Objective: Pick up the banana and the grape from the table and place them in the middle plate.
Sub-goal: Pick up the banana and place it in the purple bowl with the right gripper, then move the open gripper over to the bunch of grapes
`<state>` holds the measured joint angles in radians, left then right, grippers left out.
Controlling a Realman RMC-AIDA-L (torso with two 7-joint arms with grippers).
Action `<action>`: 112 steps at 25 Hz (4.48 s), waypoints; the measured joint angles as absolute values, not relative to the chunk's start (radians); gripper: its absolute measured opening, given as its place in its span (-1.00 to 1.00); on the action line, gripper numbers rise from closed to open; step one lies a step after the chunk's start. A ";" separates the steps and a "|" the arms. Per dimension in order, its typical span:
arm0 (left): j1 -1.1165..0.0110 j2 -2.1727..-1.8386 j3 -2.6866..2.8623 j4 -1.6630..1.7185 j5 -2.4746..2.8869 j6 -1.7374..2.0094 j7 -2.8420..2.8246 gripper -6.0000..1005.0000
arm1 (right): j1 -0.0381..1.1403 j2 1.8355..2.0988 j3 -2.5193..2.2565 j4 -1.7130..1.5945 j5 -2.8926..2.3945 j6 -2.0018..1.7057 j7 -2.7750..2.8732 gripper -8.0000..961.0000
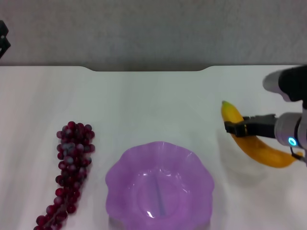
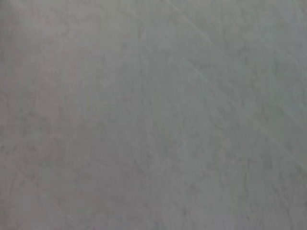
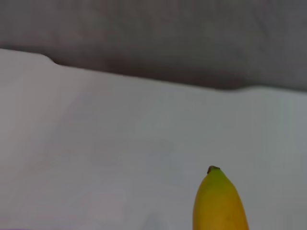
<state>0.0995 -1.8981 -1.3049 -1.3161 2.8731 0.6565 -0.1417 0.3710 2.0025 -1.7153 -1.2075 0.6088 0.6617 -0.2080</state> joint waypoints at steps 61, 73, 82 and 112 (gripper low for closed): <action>0.070 -1.885 -1.262 -1.327 2.873 0.643 -0.141 0.74 | 0.606 2.001 -2.158 -1.166 0.841 0.551 -0.335 0.26; 0.013 -1.857 -1.179 -1.331 2.873 0.616 -0.155 0.74 | 0.180 2.004 -1.914 -1.512 0.841 0.248 -0.582 0.26; -0.010 -1.804 -1.151 -1.371 2.875 0.503 -0.216 0.74 | 0.018 2.006 -1.778 -1.589 0.851 0.188 -0.577 0.26; -0.203 -2.022 -1.521 -1.474 2.640 -0.664 0.325 0.72 | -0.036 2.008 -1.696 -1.601 0.853 0.185 -0.542 0.26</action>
<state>-0.2030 -2.0215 -1.5210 -1.4736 2.6398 -0.6644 0.3252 -0.0360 2.0079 -1.6965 -1.6008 0.8529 0.1853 -0.5415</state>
